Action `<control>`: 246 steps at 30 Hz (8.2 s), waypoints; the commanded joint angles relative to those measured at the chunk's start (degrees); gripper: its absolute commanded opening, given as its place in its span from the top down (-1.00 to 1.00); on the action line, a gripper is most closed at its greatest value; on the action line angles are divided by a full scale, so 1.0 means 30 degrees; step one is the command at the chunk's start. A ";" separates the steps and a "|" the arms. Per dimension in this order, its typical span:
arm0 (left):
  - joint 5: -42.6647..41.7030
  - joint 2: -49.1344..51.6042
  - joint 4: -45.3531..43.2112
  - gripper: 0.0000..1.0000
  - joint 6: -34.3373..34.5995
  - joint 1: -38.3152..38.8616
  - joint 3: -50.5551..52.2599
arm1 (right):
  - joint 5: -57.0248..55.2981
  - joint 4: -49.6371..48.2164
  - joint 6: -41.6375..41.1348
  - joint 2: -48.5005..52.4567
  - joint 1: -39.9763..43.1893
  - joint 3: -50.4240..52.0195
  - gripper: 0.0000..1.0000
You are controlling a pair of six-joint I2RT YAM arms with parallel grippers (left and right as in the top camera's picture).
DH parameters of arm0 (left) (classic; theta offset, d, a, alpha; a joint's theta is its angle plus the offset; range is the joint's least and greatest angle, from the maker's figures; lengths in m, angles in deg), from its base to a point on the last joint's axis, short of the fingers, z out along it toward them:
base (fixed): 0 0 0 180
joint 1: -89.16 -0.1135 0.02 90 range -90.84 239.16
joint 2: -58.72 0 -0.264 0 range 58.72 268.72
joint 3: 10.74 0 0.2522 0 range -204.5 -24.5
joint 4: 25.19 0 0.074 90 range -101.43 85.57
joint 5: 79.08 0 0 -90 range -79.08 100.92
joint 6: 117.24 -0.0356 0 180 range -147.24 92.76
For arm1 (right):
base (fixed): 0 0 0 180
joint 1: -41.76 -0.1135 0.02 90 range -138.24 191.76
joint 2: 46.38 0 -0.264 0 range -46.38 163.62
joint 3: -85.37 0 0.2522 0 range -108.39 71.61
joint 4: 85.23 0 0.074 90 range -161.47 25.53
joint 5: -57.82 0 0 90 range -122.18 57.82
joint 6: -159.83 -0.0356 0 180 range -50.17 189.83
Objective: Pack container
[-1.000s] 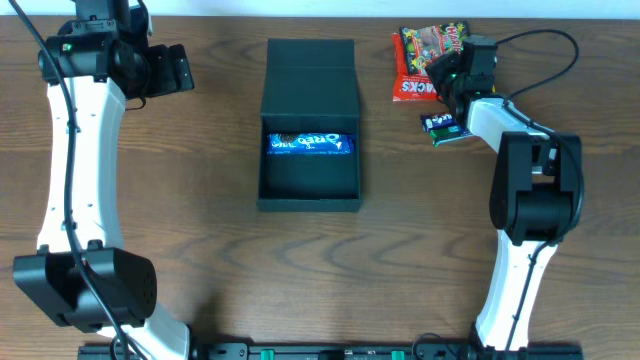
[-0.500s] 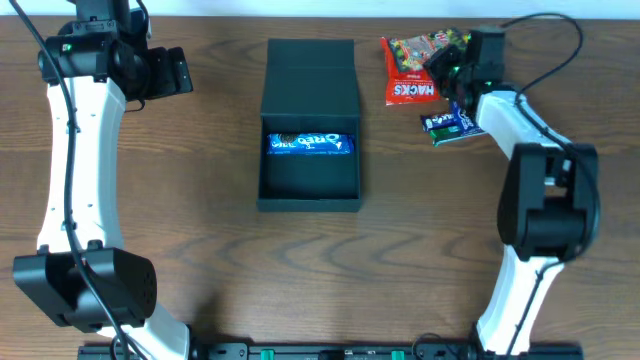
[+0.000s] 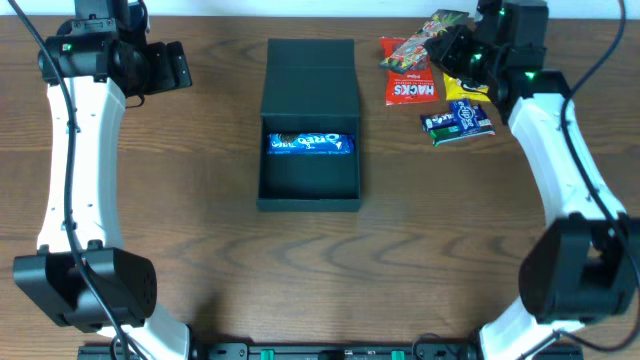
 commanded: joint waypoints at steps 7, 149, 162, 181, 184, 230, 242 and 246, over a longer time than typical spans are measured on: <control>0.0182 0.0073 -0.0022 -0.91 0.0073 -0.0058 -0.0080 | -0.3679 0.1938 -0.4364 -0.2943 -0.4524 -0.0401 0.97; -0.0517 0.0073 0.0240 -0.91 0.0211 -0.0036 -0.0080 | -0.4641 -0.1545 1.4688 0.2973 -0.8845 0.3963 -0.57; -0.0517 0.0073 0.0051 -0.91 0.0211 -0.0036 -0.0080 | -0.3191 0.0233 1.5883 0.2994 -0.9238 0.3963 -0.17; -0.0525 0.0073 0.0036 -0.91 0.0211 -0.0036 -0.0080 | -0.2586 0.0299 1.6167 0.4728 -1.0149 0.3971 0.97; -0.0525 0.0073 0.0044 -0.91 0.0211 -0.0036 -0.0080 | -0.2572 0.0597 1.6160 0.4969 -1.0236 0.3971 0.98; -0.0525 0.0073 -0.0160 -0.91 0.0066 -0.0036 -0.0080 | -0.3628 0.2419 1.4498 0.3140 -0.9173 -0.2820 0.86; -0.0597 0.0073 -0.0175 -0.91 0.0073 -0.0022 -0.0080 | -0.2965 0.2521 0.8604 0.2441 -0.4269 -0.2820 -0.36; -0.0605 0.0073 -0.0175 -0.91 0.0080 -0.0022 -0.0080 | -0.3643 0.2521 0.3636 0.3133 -0.3665 -0.2557 -0.41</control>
